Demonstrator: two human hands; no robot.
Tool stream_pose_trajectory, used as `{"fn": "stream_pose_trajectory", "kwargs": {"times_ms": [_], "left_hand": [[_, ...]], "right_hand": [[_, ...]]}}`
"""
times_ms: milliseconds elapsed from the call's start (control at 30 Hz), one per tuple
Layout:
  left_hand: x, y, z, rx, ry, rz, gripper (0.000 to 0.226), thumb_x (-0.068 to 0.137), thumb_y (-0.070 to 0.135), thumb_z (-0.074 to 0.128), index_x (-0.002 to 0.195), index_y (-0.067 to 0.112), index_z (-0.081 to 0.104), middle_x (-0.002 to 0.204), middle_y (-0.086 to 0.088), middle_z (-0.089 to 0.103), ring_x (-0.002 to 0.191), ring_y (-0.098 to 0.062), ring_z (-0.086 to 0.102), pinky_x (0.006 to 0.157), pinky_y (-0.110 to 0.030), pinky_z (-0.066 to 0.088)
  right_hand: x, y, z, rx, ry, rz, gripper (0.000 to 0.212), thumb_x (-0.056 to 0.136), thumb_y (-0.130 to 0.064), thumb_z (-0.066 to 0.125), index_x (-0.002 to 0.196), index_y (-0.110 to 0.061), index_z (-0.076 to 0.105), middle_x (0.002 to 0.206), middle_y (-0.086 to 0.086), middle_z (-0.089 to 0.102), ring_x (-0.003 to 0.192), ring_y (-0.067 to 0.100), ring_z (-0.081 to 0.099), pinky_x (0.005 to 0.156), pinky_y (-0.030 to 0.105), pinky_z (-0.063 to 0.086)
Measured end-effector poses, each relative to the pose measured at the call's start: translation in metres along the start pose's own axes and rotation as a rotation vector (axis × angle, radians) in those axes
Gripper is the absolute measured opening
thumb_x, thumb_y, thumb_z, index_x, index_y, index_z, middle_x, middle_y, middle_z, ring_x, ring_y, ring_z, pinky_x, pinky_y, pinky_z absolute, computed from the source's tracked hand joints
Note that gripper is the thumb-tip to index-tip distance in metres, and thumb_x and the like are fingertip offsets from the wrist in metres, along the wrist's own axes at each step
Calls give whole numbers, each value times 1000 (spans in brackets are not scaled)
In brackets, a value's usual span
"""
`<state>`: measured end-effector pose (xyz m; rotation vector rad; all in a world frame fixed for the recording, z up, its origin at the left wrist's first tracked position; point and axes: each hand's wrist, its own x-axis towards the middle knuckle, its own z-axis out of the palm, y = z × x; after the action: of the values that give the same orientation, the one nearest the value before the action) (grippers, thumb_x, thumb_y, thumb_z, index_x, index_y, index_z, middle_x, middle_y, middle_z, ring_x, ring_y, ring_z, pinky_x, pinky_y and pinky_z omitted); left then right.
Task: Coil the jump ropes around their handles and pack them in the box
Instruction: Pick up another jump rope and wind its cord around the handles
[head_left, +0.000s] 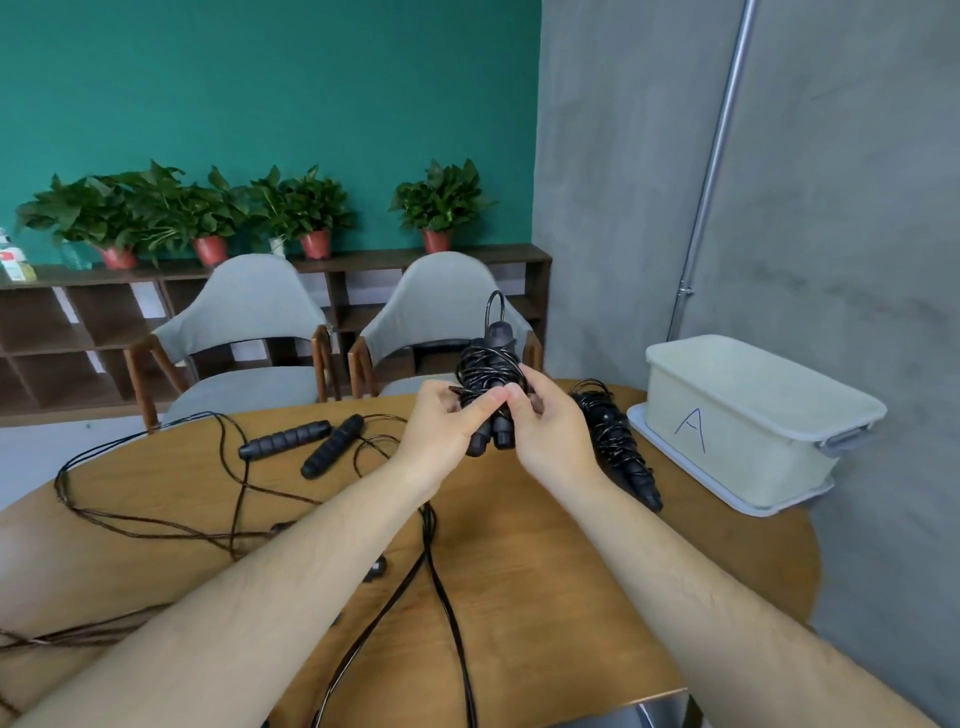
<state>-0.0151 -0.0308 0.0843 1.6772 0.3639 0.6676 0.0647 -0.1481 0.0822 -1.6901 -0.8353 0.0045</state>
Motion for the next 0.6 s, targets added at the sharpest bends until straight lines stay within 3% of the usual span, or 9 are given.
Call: {"fn": "stream_pose_trajectory", "kwargs": {"times_ms": [100, 200, 267, 367, 500, 600], "left_hand": [[6, -28, 22, -23, 5, -115, 86, 76, 60, 81, 114, -13, 56, 80, -14, 68, 57, -12, 54, 49, -21, 41], [6, -48, 48, -39, -81, -226, 41, 94, 38, 72, 95, -3, 65, 77, -14, 65, 67, -22, 55, 57, -27, 44], [9, -60, 60, -68, -115, -297, 27, 97, 30, 68, 92, 4, 64, 85, -15, 68, 77, -29, 59, 68, -35, 49], [18, -78, 74, -97, -116, -411, 34, 95, 33, 71, 111, 11, 51, 112, -12, 68, 91, -23, 67, 77, -35, 56], [31, -106, 89, 70, -116, -436, 42, 92, 48, 69, 114, 16, 53, 114, -5, 69, 95, -18, 65, 90, -37, 54], [35, -121, 97, 197, -126, -434, 48, 93, 56, 64, 120, 18, 56, 115, 2, 66, 102, -14, 60, 83, -29, 46]], "right_hand": [[-1, 32, -9, -50, 17, 95, 39, 104, -35, 51, 141, -25, 53, 103, -13, 65, 95, 1, 61, 87, 17, 50], [0, 66, -20, -121, 4, 163, 39, 103, -35, 51, 142, -28, 50, 119, -7, 66, 102, 5, 60, 84, 16, 44], [2, 85, -27, -153, -2, 190, 38, 103, -32, 51, 141, -25, 52, 128, -7, 65, 113, 11, 60, 92, 20, 42], [8, 108, -32, -193, -19, 242, 38, 104, -29, 50, 141, -21, 53, 133, -5, 62, 121, 15, 58, 96, 21, 40], [12, 130, -31, -257, -39, 314, 39, 105, -27, 47, 143, -20, 50, 135, -1, 61, 124, 19, 56, 93, 22, 38], [11, 145, -30, -303, -47, 334, 42, 106, -28, 45, 147, -21, 45, 137, 3, 60, 124, 21, 56, 96, 26, 41]]}}
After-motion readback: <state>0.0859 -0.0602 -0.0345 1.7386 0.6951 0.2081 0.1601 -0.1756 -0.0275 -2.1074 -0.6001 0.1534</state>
